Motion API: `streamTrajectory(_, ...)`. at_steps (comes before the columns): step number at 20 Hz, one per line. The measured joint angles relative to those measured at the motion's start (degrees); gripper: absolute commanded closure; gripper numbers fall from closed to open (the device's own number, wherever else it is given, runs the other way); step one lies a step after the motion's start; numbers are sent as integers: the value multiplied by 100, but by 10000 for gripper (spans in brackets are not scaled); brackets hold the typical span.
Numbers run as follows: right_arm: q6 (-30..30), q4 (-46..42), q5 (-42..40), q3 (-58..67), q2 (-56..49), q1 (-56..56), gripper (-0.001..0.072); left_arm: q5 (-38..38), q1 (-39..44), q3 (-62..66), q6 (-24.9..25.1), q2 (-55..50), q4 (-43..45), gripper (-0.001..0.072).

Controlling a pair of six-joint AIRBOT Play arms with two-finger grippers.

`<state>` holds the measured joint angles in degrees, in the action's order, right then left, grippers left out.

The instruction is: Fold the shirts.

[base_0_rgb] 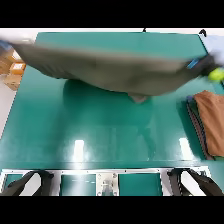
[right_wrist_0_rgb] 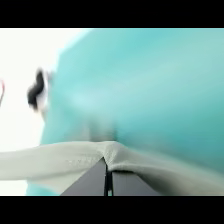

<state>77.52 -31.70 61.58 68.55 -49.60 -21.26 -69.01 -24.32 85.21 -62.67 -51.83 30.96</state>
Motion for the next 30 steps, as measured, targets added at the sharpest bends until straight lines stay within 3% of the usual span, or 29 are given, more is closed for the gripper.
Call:
streamTrajectory(5,122,-74,245,2828,245,-610,697,472,-4,2789,-4,365,-37,684)
streamTrajectory(9,138,-275,343,3633,297,-748,697,501,-4,3362,-157,409,160,684)
streamTrajectory(13,92,-387,382,3174,225,-767,697,240,-4,2669,-280,385,256,683)
streamTrajectory(19,-542,-426,-179,868,-483,-197,697,232,466,616,-74,-363,157,683)
streamTrajectory(23,-1036,-402,-1176,-83,-1766,396,697,1036,1102,-387,260,-1711,175,683)
streamTrajectory(27,-1432,116,-1845,22,-3438,713,695,1696,1362,-699,382,-3237,-240,682)
streamTrajectory(28,-1491,258,-1899,151,-3832,752,661,1805,1392,-728,411,-3541,-459,673)
streamTrajectory(29,-1528,376,-1945,275,-4148,769,534,1882,1412,-754,433,-3797,-603,369)
streamTrajectory(30,-1567,455,-1958,400,-4411,791,435,1956,1423,-774,439,-3980,-671,-13)
